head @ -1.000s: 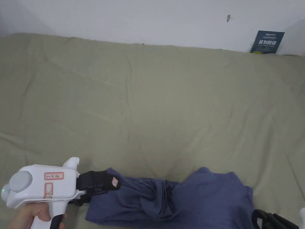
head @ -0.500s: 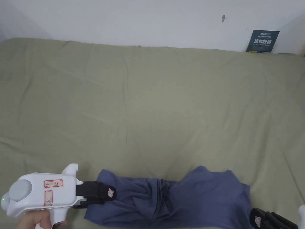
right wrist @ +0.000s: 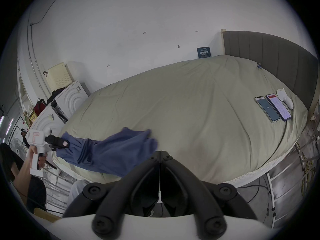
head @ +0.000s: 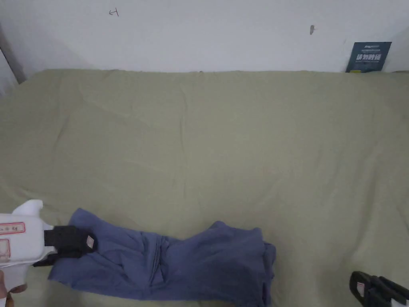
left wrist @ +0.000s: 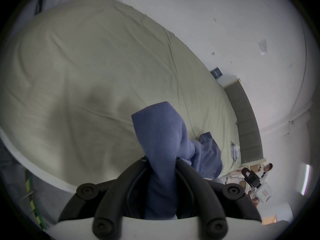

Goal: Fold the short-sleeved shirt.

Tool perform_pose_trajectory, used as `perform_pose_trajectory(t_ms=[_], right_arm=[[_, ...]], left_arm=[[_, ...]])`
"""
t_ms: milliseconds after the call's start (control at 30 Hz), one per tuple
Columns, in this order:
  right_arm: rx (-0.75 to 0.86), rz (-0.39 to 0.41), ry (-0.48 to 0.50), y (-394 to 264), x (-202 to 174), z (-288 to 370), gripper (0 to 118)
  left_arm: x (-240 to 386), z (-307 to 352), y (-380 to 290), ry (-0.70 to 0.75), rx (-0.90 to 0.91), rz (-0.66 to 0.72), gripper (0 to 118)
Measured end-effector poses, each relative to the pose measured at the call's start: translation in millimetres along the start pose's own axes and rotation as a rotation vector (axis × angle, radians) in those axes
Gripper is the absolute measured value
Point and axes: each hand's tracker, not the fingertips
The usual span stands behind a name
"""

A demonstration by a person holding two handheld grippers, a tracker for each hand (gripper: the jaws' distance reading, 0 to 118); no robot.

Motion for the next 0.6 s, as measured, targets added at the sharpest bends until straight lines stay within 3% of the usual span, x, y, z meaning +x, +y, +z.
perform_pose_trajectory(t_ms=[67,333,600], right_arm=[[-0.001,0.000,0.003,-1.4,1.0,-0.3,2],[0.008,-0.033,0.007,-6.8,9.9,10.1,2],[0.022,-0.040,0.009,-5.0,17.7,13.4,2]], left_arm=[[27.8,0.8,-1.1,0.091,-0.017,-0.069,12],[151.7,-13.5,-14.8,0.165,-0.071,-0.287,12],[253.0,-97.8,-64.1,0.339,-0.120,-0.633,12]])
